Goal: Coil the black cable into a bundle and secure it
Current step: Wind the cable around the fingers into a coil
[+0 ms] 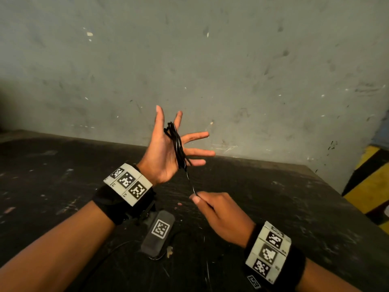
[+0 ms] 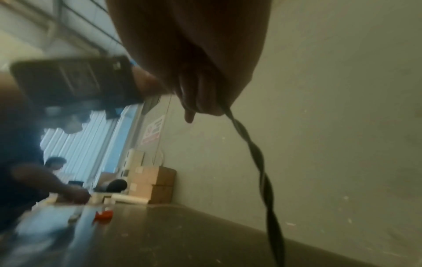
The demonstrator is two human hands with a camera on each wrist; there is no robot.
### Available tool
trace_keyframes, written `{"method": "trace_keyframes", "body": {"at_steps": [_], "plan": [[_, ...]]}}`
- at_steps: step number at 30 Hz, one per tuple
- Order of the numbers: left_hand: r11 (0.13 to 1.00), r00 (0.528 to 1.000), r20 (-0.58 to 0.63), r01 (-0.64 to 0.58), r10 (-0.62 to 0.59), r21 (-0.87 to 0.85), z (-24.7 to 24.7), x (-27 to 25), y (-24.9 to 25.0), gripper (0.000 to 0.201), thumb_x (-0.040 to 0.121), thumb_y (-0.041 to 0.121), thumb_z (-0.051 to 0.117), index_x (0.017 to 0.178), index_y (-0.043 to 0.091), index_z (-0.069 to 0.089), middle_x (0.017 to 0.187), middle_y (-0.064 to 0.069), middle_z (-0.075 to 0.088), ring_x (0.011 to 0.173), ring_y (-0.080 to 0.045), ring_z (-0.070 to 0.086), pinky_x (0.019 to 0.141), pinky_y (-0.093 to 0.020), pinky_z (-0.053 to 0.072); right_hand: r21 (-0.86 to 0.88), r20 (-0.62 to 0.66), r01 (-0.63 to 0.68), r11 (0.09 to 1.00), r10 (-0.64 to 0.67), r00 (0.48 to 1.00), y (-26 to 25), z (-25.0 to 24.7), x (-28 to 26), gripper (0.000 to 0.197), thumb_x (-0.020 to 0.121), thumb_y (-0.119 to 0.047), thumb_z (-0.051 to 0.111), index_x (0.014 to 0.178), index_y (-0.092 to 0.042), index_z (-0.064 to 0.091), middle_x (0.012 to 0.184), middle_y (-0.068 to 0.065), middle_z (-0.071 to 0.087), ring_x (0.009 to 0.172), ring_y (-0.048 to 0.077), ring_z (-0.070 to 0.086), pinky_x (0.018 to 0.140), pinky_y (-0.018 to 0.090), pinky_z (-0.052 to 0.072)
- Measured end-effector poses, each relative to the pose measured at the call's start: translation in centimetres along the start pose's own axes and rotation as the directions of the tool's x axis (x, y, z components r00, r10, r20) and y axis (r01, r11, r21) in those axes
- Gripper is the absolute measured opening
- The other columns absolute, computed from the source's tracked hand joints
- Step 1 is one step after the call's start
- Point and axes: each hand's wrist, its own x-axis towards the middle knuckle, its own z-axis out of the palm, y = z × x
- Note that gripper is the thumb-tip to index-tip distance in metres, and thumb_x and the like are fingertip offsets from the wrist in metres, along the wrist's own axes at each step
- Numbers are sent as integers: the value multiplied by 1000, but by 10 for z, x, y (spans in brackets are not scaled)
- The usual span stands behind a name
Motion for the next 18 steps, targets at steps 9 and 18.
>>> {"method": "trace_keyframes", "body": {"at_steps": [9, 18], "plan": [[870, 989, -151, 79, -5, 487, 1, -8, -33, 77, 67, 79, 14, 139, 57, -1, 151, -6, 34, 95, -32, 69, 66, -47, 58, -245, 230, 83, 966, -25, 973, -47, -49, 6, 21, 93, -27, 50, 73, -23, 53, 69, -11, 52, 57, 9, 48, 59, 35, 43], [685, 927, -17, 289, -374, 669, 10, -26, -49, 86, 60, 89, 16, 139, 60, -1, 154, -10, 27, 88, -37, 70, 69, -52, 58, -361, 401, 82, 929, 76, 913, -60, -138, 44, 8, 76, -24, 75, 72, -17, 72, 48, -19, 57, 51, -5, 53, 53, 10, 36]]}}
